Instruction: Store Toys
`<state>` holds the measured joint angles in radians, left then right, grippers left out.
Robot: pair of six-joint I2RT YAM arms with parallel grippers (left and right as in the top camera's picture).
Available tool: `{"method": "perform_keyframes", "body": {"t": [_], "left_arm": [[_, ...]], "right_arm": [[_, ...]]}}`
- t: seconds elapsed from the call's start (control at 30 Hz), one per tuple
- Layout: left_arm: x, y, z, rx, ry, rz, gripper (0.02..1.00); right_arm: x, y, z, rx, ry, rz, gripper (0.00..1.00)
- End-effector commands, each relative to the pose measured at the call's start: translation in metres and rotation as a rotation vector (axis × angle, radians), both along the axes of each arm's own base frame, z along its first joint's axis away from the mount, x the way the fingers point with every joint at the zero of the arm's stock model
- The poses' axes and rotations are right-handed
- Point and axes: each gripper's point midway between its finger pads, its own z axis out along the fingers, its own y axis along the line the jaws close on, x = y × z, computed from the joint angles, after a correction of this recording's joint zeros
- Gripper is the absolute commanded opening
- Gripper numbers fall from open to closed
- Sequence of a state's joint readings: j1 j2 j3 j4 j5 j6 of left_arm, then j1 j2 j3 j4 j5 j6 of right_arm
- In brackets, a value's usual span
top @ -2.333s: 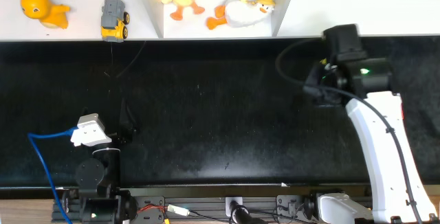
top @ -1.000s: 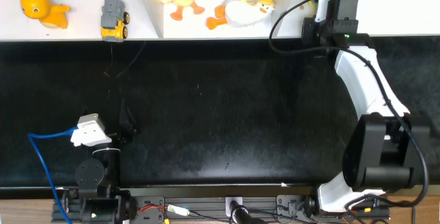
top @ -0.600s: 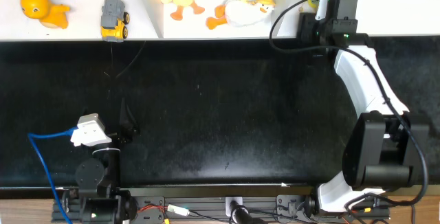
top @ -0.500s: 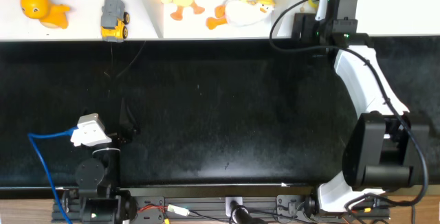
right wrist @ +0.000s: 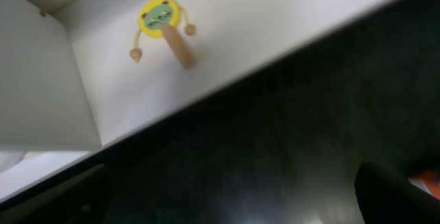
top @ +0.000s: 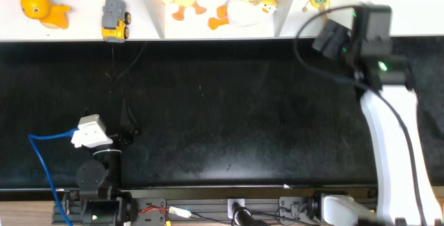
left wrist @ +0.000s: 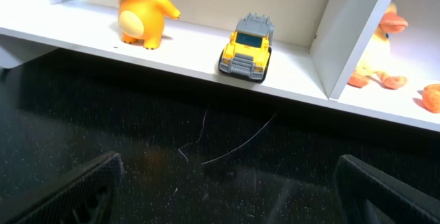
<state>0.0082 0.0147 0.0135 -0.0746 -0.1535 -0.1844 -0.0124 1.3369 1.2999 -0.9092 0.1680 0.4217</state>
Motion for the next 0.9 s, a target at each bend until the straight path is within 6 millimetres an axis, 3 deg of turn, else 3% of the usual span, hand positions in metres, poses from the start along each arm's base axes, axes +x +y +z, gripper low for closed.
{"method": "perform_keyframes", "body": {"t": [0.03,0.17,0.43,0.73,0.9], "left_arm": [[0.000,-0.001,0.001,-0.004,-0.010,-0.008,0.998],[0.000,-0.001,0.001,-0.004,-0.010,-0.008,0.998],[0.000,-0.001,0.001,-0.004,-0.010,-0.008,0.998],[0.000,-0.001,0.001,-0.004,-0.010,-0.008,0.998],[0.000,-0.001,0.001,-0.004,-0.010,-0.008,0.998]], "right_arm": [[-0.033,-0.012,0.012,0.100,-0.009,-0.197,0.996],[-0.080,-0.038,-0.013,0.263,0.135,-0.448,0.998],[-0.133,-0.109,-0.047,0.403,0.205,-0.767,0.998],[-0.144,-0.152,-0.075,0.314,0.195,-0.853,0.998],[-0.135,-0.166,-0.101,0.285,0.260,-0.851,0.998]]}}
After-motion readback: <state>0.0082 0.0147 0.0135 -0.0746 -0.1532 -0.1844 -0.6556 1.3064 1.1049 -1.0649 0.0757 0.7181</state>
